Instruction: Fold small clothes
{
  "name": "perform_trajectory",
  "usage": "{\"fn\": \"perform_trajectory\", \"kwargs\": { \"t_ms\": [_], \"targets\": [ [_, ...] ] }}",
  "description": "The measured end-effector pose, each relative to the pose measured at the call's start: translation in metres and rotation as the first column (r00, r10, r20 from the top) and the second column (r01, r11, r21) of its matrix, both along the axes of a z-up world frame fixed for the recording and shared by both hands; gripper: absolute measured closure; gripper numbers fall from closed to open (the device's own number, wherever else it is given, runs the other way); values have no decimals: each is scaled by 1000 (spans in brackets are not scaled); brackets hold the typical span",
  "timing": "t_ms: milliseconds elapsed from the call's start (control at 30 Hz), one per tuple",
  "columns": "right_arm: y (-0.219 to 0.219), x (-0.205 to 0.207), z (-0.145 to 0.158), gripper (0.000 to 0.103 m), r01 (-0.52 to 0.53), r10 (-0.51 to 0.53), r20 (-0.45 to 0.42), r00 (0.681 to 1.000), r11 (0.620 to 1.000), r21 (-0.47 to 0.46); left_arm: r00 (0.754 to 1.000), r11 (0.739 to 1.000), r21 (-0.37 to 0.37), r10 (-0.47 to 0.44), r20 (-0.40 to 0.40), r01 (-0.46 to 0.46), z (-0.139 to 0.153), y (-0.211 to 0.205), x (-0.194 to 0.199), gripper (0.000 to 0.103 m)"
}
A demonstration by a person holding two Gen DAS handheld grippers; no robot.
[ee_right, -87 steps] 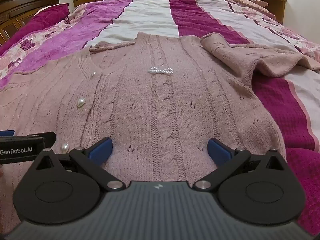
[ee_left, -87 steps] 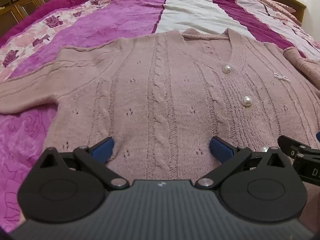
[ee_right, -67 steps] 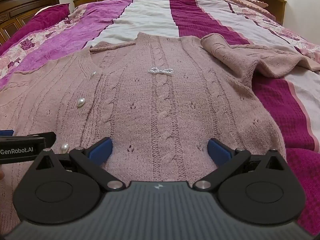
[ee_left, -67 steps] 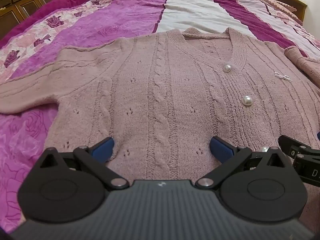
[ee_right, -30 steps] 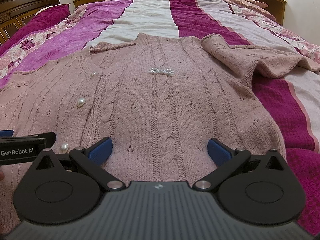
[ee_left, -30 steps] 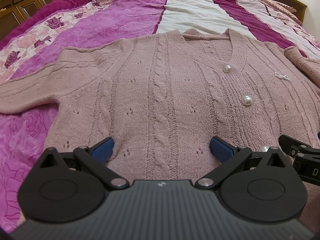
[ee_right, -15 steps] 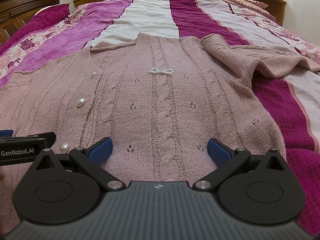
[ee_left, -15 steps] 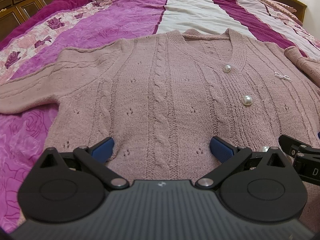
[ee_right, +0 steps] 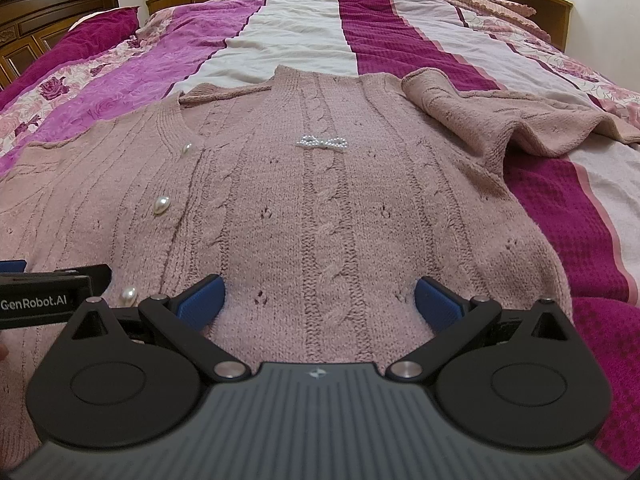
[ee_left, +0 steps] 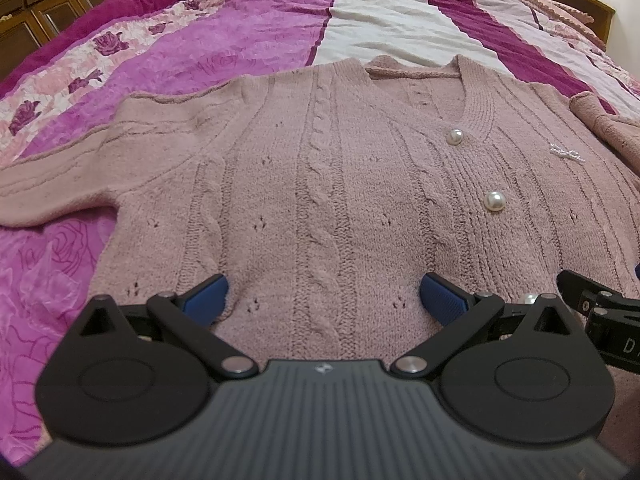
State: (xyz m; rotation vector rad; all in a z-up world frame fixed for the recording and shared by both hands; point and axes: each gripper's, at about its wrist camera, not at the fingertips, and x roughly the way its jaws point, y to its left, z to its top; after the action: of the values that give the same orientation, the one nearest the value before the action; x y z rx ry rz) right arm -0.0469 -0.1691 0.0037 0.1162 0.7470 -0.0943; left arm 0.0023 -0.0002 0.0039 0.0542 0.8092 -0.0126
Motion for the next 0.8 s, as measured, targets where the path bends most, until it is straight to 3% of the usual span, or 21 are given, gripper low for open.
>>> {"fn": "perform_trajectory", "kwargs": {
  "t_ms": [800],
  "targets": [
    [-1,18,9,0,-7,7,-112,994,1000,3,996,1000,14,2,-88,-1,6,-1,19,0]
  ]
}}
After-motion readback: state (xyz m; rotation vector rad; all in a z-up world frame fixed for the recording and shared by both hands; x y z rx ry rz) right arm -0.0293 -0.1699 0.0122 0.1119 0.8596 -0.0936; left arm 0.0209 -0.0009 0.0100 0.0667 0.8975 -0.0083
